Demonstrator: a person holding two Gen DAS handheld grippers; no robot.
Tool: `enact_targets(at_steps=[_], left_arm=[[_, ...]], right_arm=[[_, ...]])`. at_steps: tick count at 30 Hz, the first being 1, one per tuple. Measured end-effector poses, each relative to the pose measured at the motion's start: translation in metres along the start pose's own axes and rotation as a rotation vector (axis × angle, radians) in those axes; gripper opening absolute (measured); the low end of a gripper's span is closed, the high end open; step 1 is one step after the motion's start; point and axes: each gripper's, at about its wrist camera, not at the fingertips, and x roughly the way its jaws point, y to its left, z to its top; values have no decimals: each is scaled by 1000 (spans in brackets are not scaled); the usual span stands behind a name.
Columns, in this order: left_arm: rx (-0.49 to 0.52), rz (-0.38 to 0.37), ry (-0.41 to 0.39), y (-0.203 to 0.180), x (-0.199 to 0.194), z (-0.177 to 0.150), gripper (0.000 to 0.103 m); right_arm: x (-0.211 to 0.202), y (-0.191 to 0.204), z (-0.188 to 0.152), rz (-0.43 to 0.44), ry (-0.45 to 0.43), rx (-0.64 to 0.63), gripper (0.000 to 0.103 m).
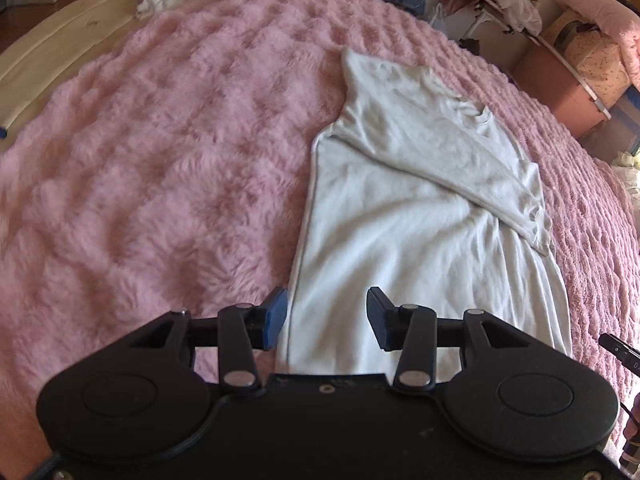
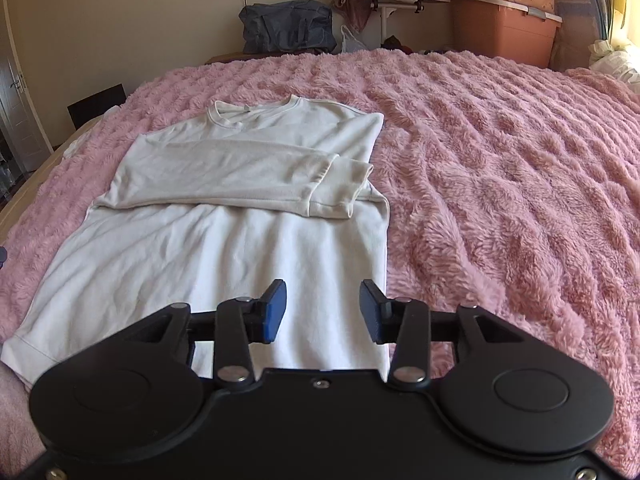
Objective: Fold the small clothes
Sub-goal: 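Move both grippers to the sweatshirt hem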
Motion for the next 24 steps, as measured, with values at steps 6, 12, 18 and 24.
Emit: enact_targets(at_steps=[6, 12, 18, 24], left_arm=[[-48, -28, 194, 22, 9, -28, 47], [3, 12, 269, 17, 21, -34, 52], [-2, -34, 367, 24, 43, -37, 52], [19, -65, 394, 18, 56, -41, 49]], right_arm=[[-12, -21, -25, 6, 86, 79, 42], [-12, -34, -40, 35, 167, 135, 43], [-9, -41, -54, 77, 263, 153, 43], [-1, -44, -67, 92, 347, 180, 43]])
